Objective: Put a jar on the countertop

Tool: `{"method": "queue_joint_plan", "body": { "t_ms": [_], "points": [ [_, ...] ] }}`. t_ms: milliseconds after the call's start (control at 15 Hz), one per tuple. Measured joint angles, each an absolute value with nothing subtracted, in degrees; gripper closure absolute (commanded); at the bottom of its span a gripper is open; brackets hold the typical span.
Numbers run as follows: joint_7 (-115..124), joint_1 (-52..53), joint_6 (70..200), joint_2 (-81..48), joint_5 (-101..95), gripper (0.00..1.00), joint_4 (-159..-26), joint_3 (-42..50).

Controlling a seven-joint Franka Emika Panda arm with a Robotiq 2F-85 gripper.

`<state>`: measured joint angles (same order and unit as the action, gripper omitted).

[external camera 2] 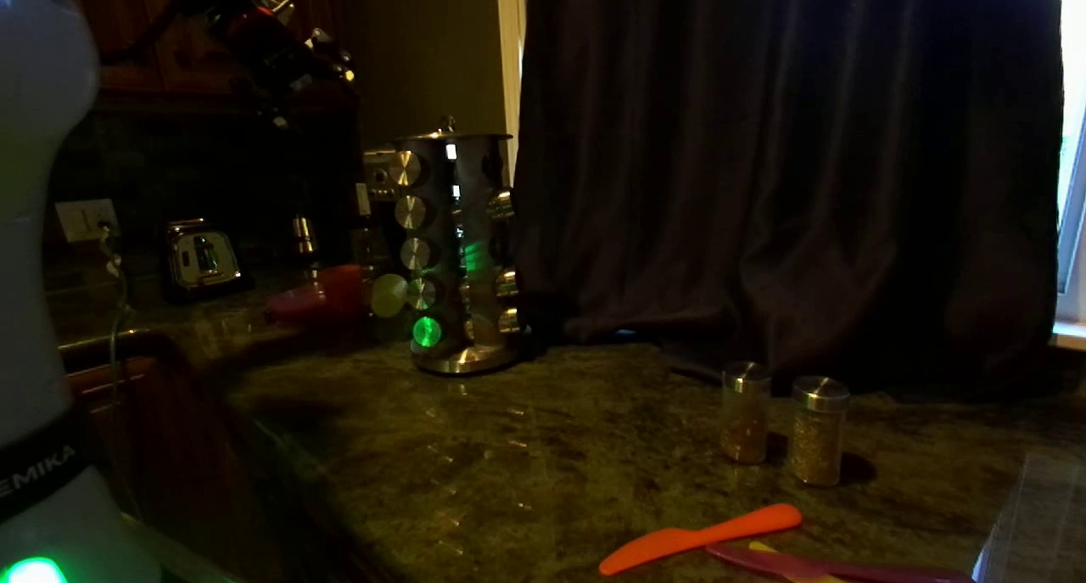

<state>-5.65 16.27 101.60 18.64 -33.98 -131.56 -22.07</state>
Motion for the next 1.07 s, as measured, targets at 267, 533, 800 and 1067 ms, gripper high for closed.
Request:
{"method": "queue_joint_plan", "body": {
  "t_ms": [267,533,800,1067],
  "points": [
    [-8.86,17.63,98.08,16.73,-36.94,0.0,-129.65,-23.38],
    [-13.06,20.67,93.61,10.47,-39.47,0.0,-126.58,-25.89],
    [-18.03,22.56,89.82,4.28,-45.04,0.0,-123.93,-26.62],
    [-24.6,22.84,89.06,-2.0,-53.2,0.0,-121.49,-26.52]
  ]
}}
